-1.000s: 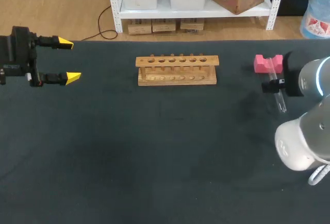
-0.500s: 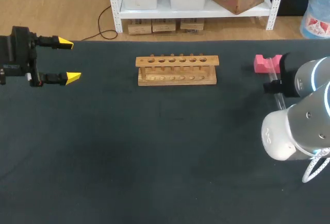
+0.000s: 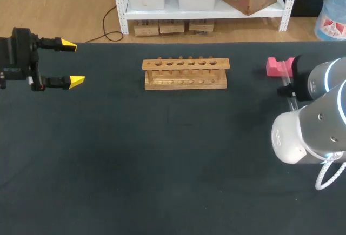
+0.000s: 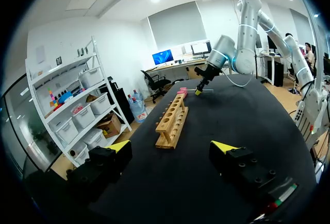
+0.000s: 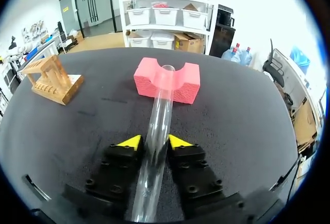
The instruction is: Grasp the test tube, adjust it, and insert it.
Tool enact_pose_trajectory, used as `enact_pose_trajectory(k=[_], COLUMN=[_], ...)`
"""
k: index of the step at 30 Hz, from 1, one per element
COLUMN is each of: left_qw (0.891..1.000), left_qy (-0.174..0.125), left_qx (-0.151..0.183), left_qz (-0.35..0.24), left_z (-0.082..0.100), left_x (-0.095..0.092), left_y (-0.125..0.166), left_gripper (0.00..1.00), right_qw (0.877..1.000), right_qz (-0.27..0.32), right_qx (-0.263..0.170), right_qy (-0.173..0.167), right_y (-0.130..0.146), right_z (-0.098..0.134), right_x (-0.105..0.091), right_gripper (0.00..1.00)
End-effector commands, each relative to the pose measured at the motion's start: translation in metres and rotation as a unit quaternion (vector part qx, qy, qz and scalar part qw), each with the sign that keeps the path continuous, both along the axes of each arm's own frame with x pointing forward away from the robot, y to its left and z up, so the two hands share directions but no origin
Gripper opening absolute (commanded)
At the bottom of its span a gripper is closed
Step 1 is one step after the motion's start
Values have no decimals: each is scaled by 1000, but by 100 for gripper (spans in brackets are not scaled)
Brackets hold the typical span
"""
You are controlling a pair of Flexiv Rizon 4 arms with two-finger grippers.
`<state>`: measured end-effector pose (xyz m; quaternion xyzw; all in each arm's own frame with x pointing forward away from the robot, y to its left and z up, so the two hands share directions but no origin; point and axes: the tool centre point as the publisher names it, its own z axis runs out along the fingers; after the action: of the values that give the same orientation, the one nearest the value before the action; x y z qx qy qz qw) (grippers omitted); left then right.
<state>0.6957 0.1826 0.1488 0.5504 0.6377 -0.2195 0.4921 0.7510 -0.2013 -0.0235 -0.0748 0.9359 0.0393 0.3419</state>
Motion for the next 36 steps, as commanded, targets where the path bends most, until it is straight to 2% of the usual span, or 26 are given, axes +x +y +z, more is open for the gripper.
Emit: enact_pose_trajectory(k=[1, 20, 28, 36], left_qw=[1000, 1000, 1000, 1000], left_qy=[-3, -3, -3, -3], left_qx=[-2, -2, -2, -2], left_qz=[0, 0, 0, 0], left_z=[-1, -1, -1, -1], left_x=[0, 0, 0, 0], left_y=[1, 1, 1, 1], left_gripper=[100, 100, 100, 100], right_qw=[1000, 1000, 1000, 999], right_qz=[-1, -9, -20, -24], right_qx=[-1, 3, 8, 20], right_qy=[0, 0, -12, -27], right_y=[0, -1, 0, 4], right_z=[1, 5, 9, 25], right_x=[0, -3, 0, -3], right_gripper=[0, 0, 0, 0])
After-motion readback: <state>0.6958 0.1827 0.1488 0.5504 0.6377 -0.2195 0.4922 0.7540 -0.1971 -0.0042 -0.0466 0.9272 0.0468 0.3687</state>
